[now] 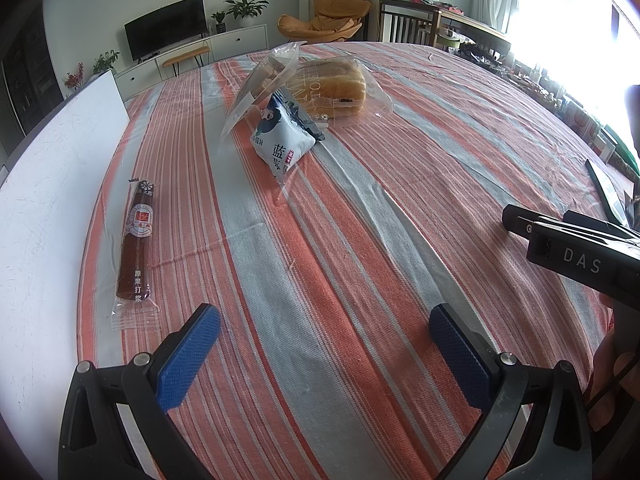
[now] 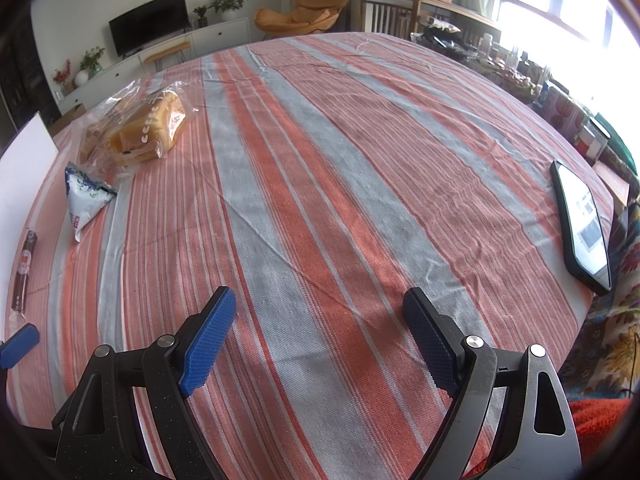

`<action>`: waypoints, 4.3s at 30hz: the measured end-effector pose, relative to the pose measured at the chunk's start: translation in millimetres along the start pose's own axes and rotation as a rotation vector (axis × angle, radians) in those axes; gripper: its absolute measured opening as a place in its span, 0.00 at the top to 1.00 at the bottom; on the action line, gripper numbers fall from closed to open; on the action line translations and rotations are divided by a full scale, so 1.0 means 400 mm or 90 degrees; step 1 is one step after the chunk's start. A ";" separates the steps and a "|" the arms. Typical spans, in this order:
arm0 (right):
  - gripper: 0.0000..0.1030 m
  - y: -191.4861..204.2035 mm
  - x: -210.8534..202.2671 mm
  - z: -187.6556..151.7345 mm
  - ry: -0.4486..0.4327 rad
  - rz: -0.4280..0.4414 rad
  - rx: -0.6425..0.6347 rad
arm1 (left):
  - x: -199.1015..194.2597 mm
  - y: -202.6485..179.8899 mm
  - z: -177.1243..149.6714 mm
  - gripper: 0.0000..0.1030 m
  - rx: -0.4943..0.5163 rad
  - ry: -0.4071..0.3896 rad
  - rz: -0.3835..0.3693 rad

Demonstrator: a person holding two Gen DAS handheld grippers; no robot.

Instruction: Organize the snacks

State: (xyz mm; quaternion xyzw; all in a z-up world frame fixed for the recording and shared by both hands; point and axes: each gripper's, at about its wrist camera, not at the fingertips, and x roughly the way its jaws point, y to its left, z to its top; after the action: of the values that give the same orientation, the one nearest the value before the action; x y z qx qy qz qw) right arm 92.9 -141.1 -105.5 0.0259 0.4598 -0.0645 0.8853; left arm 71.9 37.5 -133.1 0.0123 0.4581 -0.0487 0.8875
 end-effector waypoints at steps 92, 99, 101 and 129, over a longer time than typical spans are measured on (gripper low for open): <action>0.13 -0.003 -0.005 -0.001 -0.002 0.017 0.004 | 0.003 0.142 0.004 0.00 -0.084 0.009 0.063; 0.15 0.099 -0.059 0.047 -0.083 0.248 -0.087 | 0.006 0.140 0.003 0.00 -0.083 0.001 0.062; 0.16 0.160 -0.026 0.086 -0.043 0.306 -0.122 | 0.005 0.139 0.003 0.00 -0.082 0.001 0.062; 0.63 0.282 0.021 0.152 0.060 0.306 -0.205 | 0.004 0.139 0.001 0.00 -0.082 0.000 0.062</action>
State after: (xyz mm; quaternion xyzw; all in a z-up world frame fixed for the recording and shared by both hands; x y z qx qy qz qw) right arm 162.7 -36.5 -79.0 -0.0035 0.4856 0.2220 0.8455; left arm 78.7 92.7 -135.5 -0.0223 0.4594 0.0240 0.8876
